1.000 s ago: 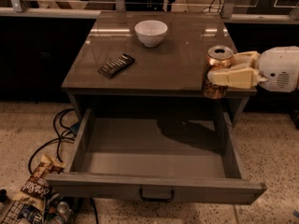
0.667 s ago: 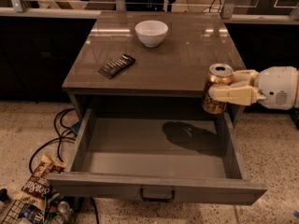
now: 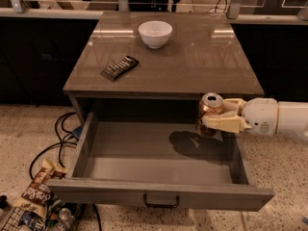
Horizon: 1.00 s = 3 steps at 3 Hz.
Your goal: Place orange can into top drawer
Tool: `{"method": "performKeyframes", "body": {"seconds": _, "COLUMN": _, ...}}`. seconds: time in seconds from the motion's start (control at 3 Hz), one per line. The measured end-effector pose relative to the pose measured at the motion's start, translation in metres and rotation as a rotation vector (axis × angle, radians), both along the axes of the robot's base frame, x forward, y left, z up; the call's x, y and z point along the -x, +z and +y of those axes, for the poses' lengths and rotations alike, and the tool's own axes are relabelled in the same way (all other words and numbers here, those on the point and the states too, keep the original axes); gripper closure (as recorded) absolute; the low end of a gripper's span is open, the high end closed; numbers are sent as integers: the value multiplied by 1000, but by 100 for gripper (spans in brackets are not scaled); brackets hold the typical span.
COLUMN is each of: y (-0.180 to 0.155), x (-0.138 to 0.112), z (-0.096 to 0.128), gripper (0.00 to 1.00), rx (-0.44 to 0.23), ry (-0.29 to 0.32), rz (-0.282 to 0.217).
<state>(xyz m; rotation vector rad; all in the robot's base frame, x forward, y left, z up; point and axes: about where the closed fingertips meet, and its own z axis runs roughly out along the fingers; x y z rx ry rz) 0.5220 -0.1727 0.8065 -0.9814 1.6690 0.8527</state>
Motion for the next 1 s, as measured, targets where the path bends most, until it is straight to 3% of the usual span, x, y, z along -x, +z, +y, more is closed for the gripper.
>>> {"method": "performKeyframes", "body": {"seconds": 0.67, "y": -8, "x": -3, "z": 6, "gripper": 100, "rx": 4, "ry": 8, "rz": 13}}
{"method": "performKeyframes", "body": {"seconds": 1.0, "y": -37, "x": -9, "z": 27, "gripper": 100, "rx": -19, "ry": 43, "rz": 49}}
